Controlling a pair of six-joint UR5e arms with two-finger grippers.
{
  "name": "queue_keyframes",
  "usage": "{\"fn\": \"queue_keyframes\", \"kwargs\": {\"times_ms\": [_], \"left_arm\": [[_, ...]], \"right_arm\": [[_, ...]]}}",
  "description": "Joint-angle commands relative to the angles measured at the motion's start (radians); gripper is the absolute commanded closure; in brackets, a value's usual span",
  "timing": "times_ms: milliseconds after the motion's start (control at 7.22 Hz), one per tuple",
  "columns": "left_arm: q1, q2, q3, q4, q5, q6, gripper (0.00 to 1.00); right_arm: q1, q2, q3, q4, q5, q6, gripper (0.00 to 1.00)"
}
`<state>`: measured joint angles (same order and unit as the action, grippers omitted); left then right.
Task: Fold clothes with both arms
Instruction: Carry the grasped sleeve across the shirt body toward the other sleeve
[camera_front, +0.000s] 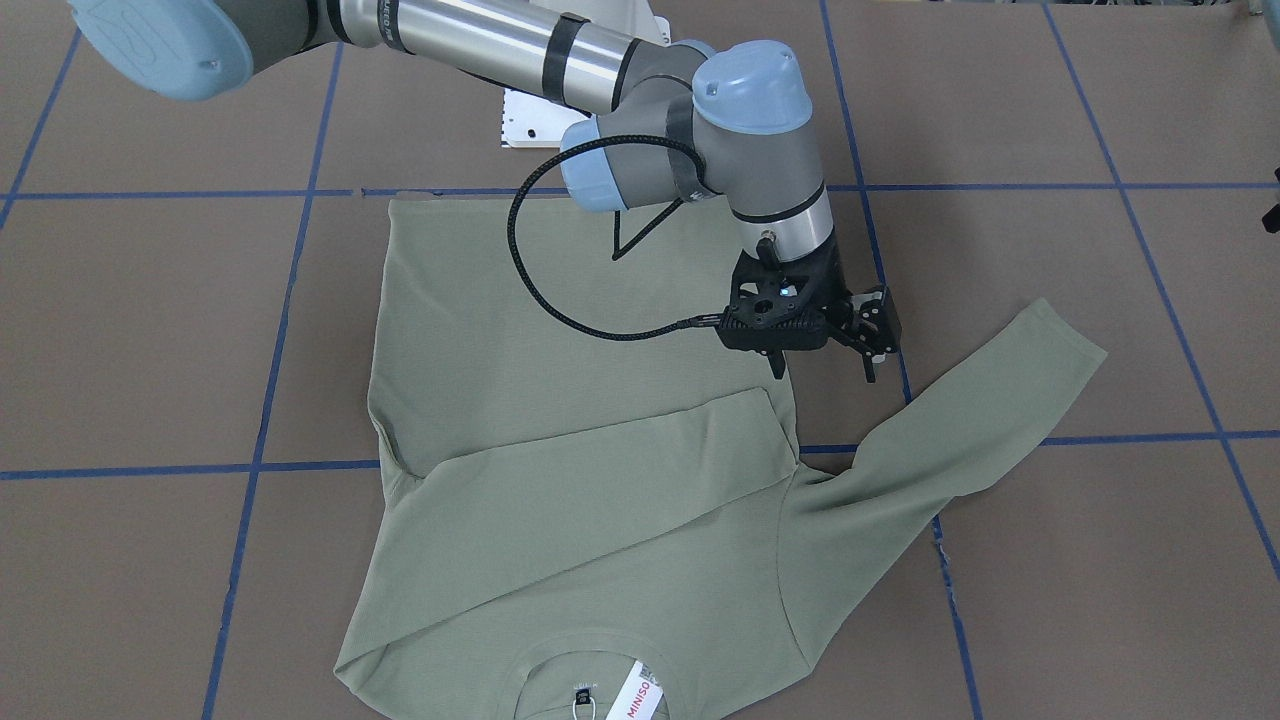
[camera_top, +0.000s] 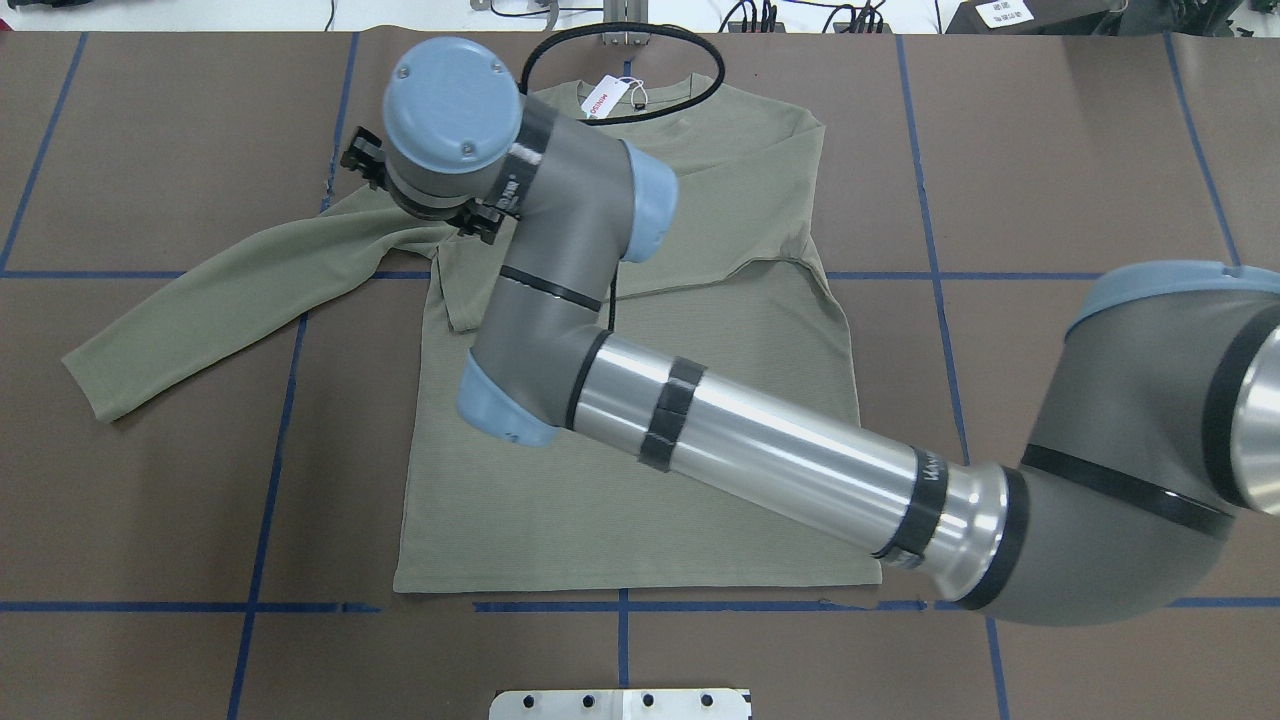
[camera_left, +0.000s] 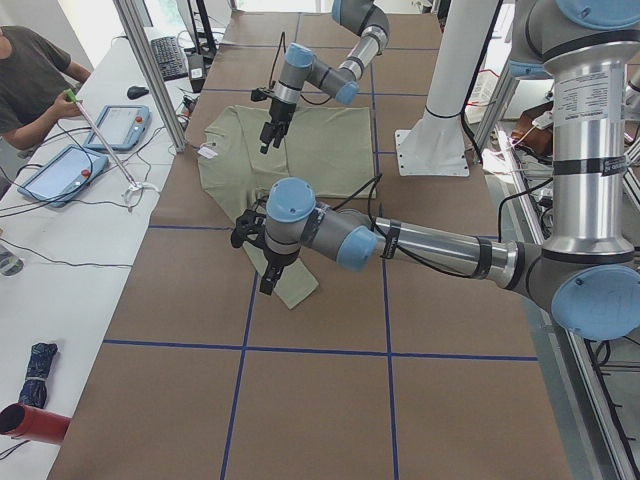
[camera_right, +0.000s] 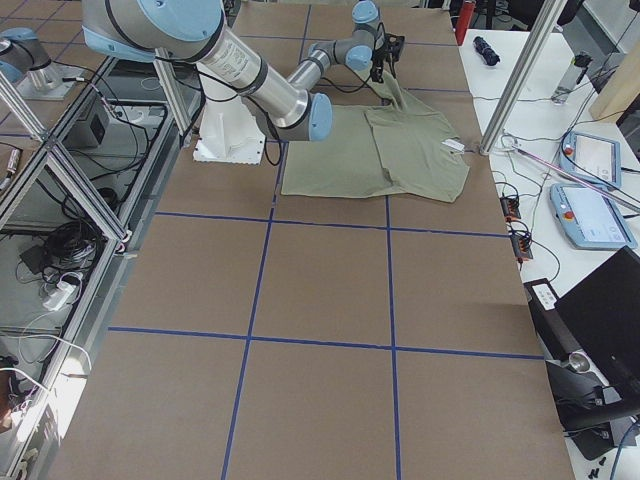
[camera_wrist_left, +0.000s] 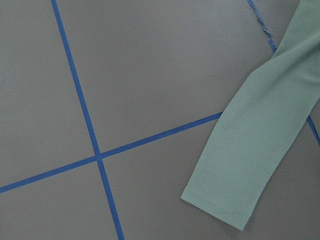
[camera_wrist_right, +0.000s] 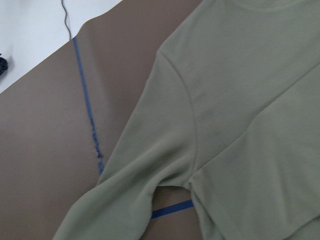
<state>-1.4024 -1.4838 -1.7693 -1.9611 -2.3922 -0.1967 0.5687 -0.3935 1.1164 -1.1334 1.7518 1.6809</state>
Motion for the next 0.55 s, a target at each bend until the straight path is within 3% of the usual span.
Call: {"fn": "queue_keyframes", "kwargs": {"times_ms": [0, 138, 415], "left_arm": [[0.089, -0.073, 0.248, -0.221, -0.005, -0.221, 0.01], [0.109, -0.114, 0.327, -0.237, -0.005, -0.256, 0.01], [0.152, -0.145, 0.416, -0.239, -0.004, -0.274, 0.03]], "right_arm": [[0.119, -0.324, 0.379, -0.097, 0.186, -0.007, 0.00], [0.196, -0.498, 0.519, -0.095, 0.292, -0.030, 0.00], [0.325, -0.710, 0.637, -0.091, 0.460, -0.209, 0.00]]}}
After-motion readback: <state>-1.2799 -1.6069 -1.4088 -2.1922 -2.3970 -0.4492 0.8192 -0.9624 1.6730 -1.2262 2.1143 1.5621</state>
